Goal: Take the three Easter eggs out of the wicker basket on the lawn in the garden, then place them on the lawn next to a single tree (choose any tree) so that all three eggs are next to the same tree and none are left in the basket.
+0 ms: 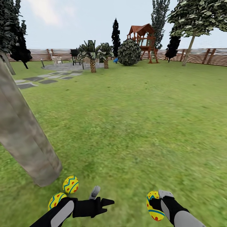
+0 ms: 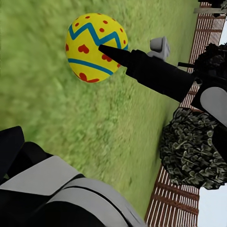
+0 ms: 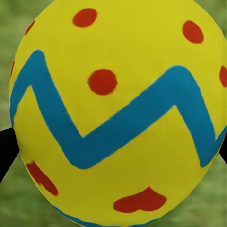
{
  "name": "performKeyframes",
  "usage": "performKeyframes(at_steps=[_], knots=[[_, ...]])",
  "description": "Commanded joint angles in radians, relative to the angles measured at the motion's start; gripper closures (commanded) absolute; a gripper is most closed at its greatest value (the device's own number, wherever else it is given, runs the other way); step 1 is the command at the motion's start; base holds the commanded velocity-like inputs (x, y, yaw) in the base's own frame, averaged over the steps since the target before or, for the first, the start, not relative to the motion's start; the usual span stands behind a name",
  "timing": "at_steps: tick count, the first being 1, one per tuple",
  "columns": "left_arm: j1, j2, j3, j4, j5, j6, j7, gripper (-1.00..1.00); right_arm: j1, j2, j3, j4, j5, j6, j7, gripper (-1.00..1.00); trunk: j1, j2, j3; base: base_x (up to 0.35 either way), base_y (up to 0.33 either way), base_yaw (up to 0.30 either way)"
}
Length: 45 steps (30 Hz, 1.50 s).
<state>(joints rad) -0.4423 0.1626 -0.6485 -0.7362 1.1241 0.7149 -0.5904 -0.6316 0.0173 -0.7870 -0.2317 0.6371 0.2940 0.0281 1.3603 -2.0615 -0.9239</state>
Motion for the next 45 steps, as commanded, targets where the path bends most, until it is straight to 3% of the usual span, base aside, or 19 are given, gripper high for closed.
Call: performKeyframes(at_steps=[1, 34, 38, 45], knots=[[-0.001, 0.001, -0.003, 0.0, 0.006, 0.003, 0.0, -1.0, 0.0, 0.001, -0.006, -0.003, 0.006, 0.006, 0.003, 1.0, 0.0, 0.0, -0.002, 0.0, 0.0, 0.0], [-0.001, -0.003, -0.003, 0.0, 0.006, 0.003, 0.0, -1.0, 0.006, 0.003, -0.006, 0.031, 0.012, -0.002, -0.002, 1.0, 0.0, 0.0, -0.051, 0.0, 0.0, 0.0], [0.022, -0.003, -0.003, -0.014, 0.004, 0.006, -0.003, -1.0, 0.023, -0.02, -0.024, 0.008, 0.0, 0.006, 0.019, 1.0, 0.0, 0.0, -0.051, 0.0, 0.0, 0.0], [0.04, -0.003, -0.005, -0.017, 0.003, -0.002, -0.003, -1.0, -0.017, -0.051, -0.027, -0.02, 0.004, -0.033, 0.02, 1.0, 0.0, 0.0, -0.051, 0.169, 0.0, 0.0]])
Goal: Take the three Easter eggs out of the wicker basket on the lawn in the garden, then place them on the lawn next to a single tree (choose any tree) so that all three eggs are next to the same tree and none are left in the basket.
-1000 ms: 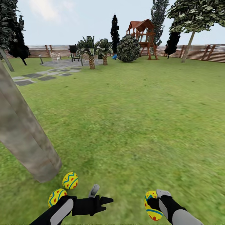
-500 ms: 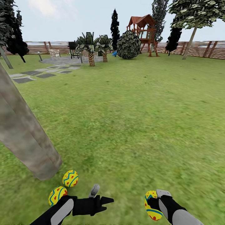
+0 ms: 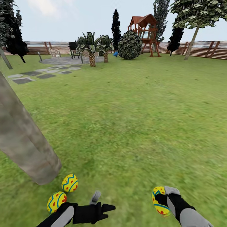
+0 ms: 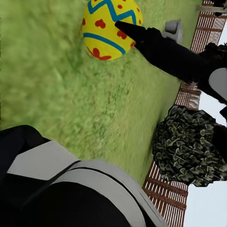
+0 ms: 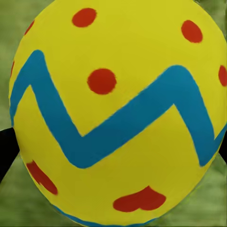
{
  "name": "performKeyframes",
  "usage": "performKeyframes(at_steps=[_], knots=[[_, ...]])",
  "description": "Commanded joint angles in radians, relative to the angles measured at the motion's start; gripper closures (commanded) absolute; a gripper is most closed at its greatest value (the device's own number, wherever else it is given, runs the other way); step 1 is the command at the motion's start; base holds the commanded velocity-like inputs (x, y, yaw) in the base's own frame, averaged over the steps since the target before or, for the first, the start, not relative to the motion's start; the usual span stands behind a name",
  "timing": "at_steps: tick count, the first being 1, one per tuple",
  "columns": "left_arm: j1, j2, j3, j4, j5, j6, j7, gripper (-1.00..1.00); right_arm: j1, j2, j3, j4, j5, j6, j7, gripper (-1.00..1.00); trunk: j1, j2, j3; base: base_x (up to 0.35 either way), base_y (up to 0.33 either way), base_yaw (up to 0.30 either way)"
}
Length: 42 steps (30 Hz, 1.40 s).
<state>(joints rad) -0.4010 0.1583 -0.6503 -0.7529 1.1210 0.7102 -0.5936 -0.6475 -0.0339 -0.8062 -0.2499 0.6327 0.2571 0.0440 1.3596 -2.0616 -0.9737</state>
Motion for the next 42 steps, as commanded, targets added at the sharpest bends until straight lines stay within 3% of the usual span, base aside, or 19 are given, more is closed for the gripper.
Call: performKeyframes(at_steps=[1, 7, 8, 13, 29, 33, 35, 37, 39, 42], knots=[[-0.001, 0.001, -0.003, 0.0, 0.007, 0.003, 0.0, -1.0, -0.007, 0.0, -0.008, -0.002, 0.009, -0.002, 0.004, 1.0, 0.0, 0.0, -0.001, 0.334, 0.0, 0.0], [-0.001, 0.001, -0.003, -0.002, 0.007, 0.003, 0.0, -1.0, -0.041, 0.0, -0.008, -0.002, 0.008, -0.036, -0.001, 1.0, 0.0, 0.0, -0.001, 0.338, 0.0, 0.0], [-0.001, 0.001, -0.003, -0.001, 0.007, 0.003, 0.0, -1.0, -0.092, 0.0, -0.008, -0.002, 0.007, -0.157, -0.002, 1.0, 0.0, 0.0, -0.001, 0.338, 0.0, 0.0], [0.0, 0.0, -0.003, 0.001, 0.007, 0.003, 0.0, -1.0, -0.092, 0.0, -0.008, -0.002, 0.007, -0.157, -0.001, 1.0, 0.0, 0.0, -0.001, 0.275, -0.103, 0.104], [0.001, 0.006, -0.003, -0.006, 0.008, -0.02, -0.007, -1.0, -0.092, 0.0, -0.008, -0.002, 0.006, -0.157, -0.007, 1.0, 0.0, 0.0, -0.001, 0.033, -0.004, 0.285], [0.001, 0.018, -0.002, -0.007, 0.006, -0.024, -0.06, -1.0, -0.092, 0.0, -0.008, -0.001, 0.005, -0.157, -0.007, 1.0, 0.0, 0.0, -0.001, 0.016, 0.0, 0.255], [0.001, 0.067, 0.002, -0.023, 0.007, -0.047, -0.101, -1.0, -0.092, 0.001, -0.008, -0.001, 0.005, -0.157, -0.007, 1.0, 0.0, 0.0, -0.001, 0.001, 0.0, 0.205], [0.001, 0.091, 0.003, -0.025, 0.006, -0.057, -0.192, -1.0, -0.092, 0.001, -0.008, 0.0, 0.005, -0.157, -0.007, 1.0, 0.0, 0.0, -0.001, 0.0, 0.0, 0.157], [0.001, 0.095, 0.003, -0.025, 0.005, -0.058, -0.23, -1.0, -0.092, 0.0, -0.008, -0.001, 0.006, -0.157, -0.007, 1.0, 0.0, 0.0, -0.001, 0.0, 0.0, 0.056], [0.001, 0.097, 0.003, -0.025, 0.005, -0.058, -0.24, -1.0, -0.092, 0.0, -0.008, 0.0, 0.007, -0.157, -0.007, 1.0, 0.0, 0.0, -0.001, 0.0, 0.0, 0.01]])
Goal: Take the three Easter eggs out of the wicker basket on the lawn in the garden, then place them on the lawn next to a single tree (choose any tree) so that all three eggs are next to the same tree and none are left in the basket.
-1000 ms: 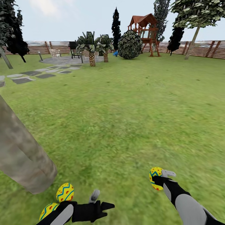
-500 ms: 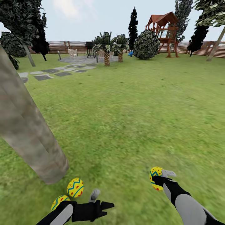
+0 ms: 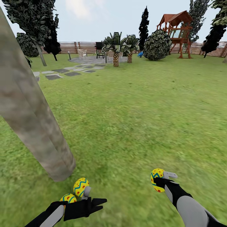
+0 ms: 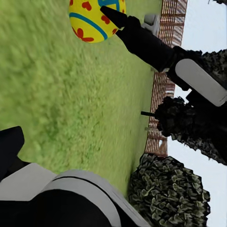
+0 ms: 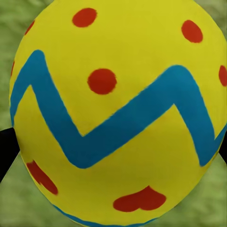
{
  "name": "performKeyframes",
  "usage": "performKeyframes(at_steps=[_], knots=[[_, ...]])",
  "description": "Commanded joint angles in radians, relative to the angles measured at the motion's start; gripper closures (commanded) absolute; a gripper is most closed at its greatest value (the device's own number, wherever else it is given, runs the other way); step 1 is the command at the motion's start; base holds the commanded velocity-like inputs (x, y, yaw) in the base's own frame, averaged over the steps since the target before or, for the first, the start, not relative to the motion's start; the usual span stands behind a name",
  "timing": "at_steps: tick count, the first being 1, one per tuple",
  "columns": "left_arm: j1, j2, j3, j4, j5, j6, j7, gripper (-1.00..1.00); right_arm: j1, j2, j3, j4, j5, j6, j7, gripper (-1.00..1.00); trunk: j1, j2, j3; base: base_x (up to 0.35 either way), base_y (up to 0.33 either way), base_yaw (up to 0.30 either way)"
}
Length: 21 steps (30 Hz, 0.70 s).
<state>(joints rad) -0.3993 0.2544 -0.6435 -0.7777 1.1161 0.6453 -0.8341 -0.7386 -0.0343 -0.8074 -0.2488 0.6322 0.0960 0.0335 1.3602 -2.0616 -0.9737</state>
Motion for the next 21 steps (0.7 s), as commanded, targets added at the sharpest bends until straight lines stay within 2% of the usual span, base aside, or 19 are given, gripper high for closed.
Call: performKeyframes(at_steps=[1, 5, 21], knots=[[-0.001, 0.001, -0.004, 0.0, 0.01, 0.007, 0.0, -1.0, -0.001, 0.001, -0.007, -0.002, 0.008, 0.004, 0.003, 1.0, 0.0, 0.0, -0.001, 0.0, 0.0, 0.002], [0.0, 0.011, -0.004, 0.0, 0.011, 0.007, 0.0, -1.0, -0.001, 0.002, -0.007, -0.003, 0.005, 0.003, 0.002, 1.0, 0.0, 0.0, -0.001, 0.0, 0.0, 0.143], [0.0, 0.012, -0.004, 0.001, 0.011, 0.007, 0.0, -1.0, -0.001, 0.002, -0.007, -0.002, 0.006, 0.002, 0.002, 1.0, 0.0, 0.0, -0.001, 0.0, 0.0, 0.289]])
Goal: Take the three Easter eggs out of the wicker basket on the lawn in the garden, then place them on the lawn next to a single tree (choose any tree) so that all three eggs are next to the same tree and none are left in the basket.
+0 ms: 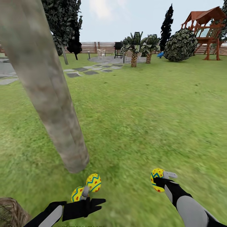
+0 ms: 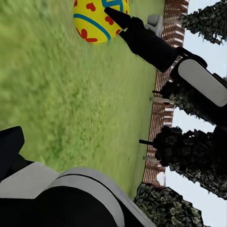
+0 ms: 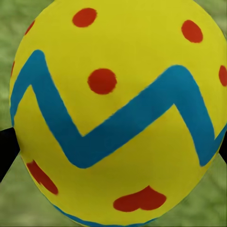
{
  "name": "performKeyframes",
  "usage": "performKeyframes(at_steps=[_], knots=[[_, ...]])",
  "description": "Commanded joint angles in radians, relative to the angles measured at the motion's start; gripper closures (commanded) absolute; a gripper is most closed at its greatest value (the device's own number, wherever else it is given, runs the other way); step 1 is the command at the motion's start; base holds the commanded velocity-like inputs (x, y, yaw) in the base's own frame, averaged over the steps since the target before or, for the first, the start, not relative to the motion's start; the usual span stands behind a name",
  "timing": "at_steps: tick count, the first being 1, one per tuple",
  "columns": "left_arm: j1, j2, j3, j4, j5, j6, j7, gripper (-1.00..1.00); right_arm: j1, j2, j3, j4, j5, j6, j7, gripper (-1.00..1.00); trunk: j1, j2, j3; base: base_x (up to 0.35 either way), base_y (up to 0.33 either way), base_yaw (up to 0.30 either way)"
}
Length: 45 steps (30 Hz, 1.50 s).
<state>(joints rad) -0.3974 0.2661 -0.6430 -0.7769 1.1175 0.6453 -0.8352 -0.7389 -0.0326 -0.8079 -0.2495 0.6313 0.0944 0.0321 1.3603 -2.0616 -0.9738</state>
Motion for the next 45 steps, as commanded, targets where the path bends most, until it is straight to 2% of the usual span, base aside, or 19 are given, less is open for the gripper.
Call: performKeyframes(at_steps=[1, 7, 25, 30, 37, 40, 45], knots=[[-0.001, 0.001, -0.004, 0.001, 0.01, 0.007, 0.001, -1.0, -0.001, 0.0, -0.007, -0.002, 0.007, 0.004, 0.003, 1.0, 0.0, 0.0, -0.001, 0.0, 0.0, 0.291], [-0.001, 0.001, -0.004, 0.006, 0.01, 0.007, 0.001, -1.0, -0.001, 0.001, -0.007, -0.001, 0.008, 0.004, 0.003, 1.0, 0.0, 0.0, -0.001, 0.0, -0.129, 0.291], [-0.001, 0.001, -0.004, 0.007, 0.01, 0.007, 0.0, -1.0, -0.001, 0.012, -0.005, -0.001, 0.014, 0.001, 0.003, 1.0, 0.0, 0.0, -0.001, 0.0, -0.289, 0.29], [-0.001, 0.001, -0.004, 0.007, 0.01, 0.007, 0.0, -1.0, -0.001, 0.044, -0.004, -0.002, 0.017, -0.004, 0.002, 1.0, 0.0, 0.0, -0.001, 0.0, -0.204, 0.288], [-0.001, 0.001, -0.004, 0.008, 0.01, 0.007, 0.0, -1.0, -0.001, 0.051, -0.004, -0.002, 0.017, -0.006, 0.002, 1.0, 0.0, 0.0, 0.001, 0.0, -0.078, 0.178], [-0.001, 0.001, -0.004, 0.008, 0.01, 0.007, 0.0, -1.0, -0.001, 0.076, -0.004, -0.008, 0.019, -0.007, 0.0, 1.0, 0.0, 0.0, 0.0, 0.0, -0.002, 0.199], [-0.001, 0.001, -0.004, 0.009, 0.01, 0.007, 0.0, -1.0, -0.001, 0.084, -0.004, -0.01, 0.019, -0.007, -0.025, 1.0, 0.0, 0.0, -0.002, 0.0, 0.0, 0.262]])
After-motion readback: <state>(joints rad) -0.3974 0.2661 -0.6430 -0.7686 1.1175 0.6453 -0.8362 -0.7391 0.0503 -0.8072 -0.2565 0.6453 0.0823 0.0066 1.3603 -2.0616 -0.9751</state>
